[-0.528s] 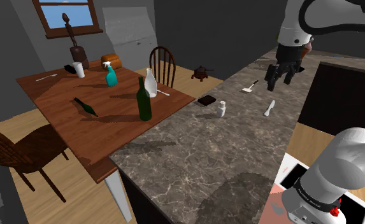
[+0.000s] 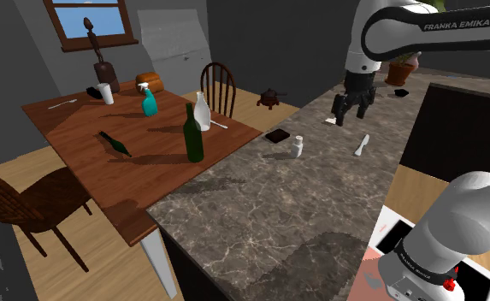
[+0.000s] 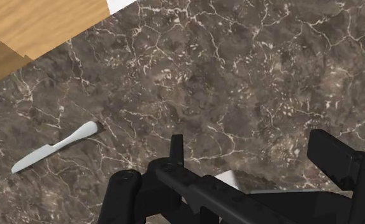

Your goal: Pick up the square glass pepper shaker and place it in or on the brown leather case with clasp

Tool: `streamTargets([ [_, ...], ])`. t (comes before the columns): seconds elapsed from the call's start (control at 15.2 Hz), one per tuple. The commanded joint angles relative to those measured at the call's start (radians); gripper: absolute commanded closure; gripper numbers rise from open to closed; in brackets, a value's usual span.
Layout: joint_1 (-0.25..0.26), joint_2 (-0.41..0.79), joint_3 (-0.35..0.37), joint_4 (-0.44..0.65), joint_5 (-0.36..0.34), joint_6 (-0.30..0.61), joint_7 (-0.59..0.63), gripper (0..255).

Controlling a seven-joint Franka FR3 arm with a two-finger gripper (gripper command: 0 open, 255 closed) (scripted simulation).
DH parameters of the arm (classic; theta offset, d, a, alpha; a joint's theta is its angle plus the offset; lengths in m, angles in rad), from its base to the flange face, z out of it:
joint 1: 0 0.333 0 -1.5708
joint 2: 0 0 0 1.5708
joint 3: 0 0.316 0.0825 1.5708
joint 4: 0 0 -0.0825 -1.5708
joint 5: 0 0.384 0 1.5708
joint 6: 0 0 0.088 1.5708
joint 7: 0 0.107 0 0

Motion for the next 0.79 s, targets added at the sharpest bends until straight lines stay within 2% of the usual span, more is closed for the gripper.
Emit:
streamTargets([
  [0.0,0.001,0.071,-0.010,0.020,0.009,0.045,-0.001,0],
  [0.73,0.004,0.504,-0.056,0.218,0.089,0.240,-0.036,0],
])
